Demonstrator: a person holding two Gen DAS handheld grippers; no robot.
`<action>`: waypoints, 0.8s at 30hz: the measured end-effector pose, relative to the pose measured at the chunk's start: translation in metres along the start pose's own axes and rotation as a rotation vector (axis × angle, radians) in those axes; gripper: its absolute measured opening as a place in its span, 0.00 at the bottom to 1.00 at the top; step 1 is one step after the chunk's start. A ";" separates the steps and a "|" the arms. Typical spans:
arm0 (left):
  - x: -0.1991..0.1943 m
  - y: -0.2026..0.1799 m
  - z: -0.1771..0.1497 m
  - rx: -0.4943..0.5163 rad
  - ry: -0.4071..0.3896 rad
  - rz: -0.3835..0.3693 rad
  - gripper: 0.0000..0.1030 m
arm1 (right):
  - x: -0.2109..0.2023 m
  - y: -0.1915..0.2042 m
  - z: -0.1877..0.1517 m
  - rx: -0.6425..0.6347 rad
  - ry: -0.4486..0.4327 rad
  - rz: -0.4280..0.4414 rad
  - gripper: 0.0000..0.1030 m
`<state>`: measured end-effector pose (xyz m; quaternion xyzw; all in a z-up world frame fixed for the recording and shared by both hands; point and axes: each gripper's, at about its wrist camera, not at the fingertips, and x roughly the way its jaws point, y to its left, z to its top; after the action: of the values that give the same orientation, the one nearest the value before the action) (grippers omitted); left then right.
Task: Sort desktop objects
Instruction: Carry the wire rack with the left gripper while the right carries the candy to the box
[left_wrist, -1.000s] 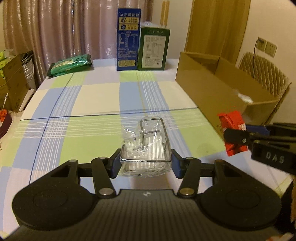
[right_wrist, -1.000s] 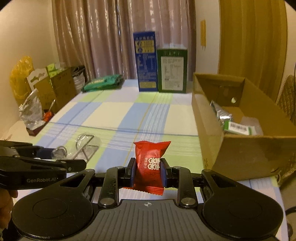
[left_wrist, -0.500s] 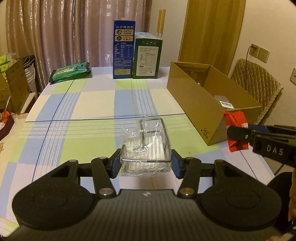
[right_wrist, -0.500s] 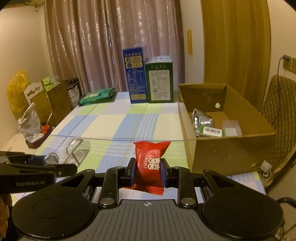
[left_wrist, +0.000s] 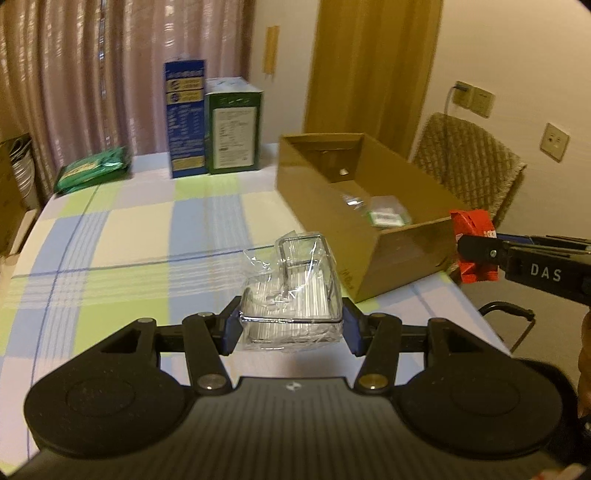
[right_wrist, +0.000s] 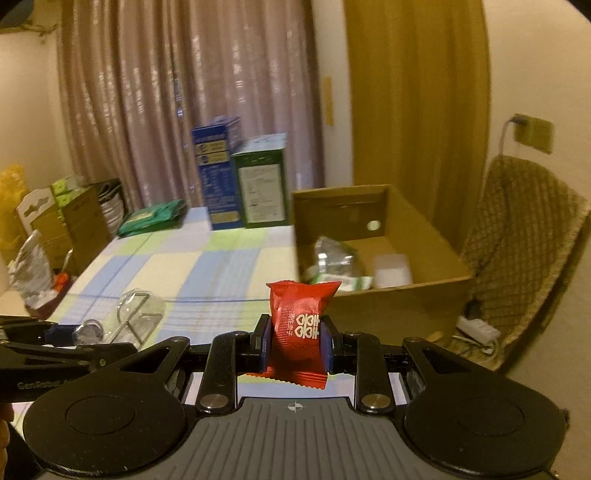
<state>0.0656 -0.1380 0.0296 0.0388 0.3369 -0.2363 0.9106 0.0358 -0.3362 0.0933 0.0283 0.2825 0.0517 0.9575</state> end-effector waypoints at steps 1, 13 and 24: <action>0.002 -0.005 0.003 0.008 -0.002 -0.008 0.47 | -0.001 -0.006 0.002 0.003 -0.002 -0.011 0.23; 0.035 -0.068 0.031 0.093 -0.003 -0.080 0.47 | -0.001 -0.061 0.011 0.026 0.010 -0.077 0.23; 0.060 -0.093 0.049 0.106 0.003 -0.097 0.47 | 0.015 -0.090 0.021 0.023 0.033 -0.074 0.23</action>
<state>0.0919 -0.2558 0.0381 0.0711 0.3268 -0.2974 0.8943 0.0676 -0.4239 0.0956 0.0279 0.2997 0.0134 0.9535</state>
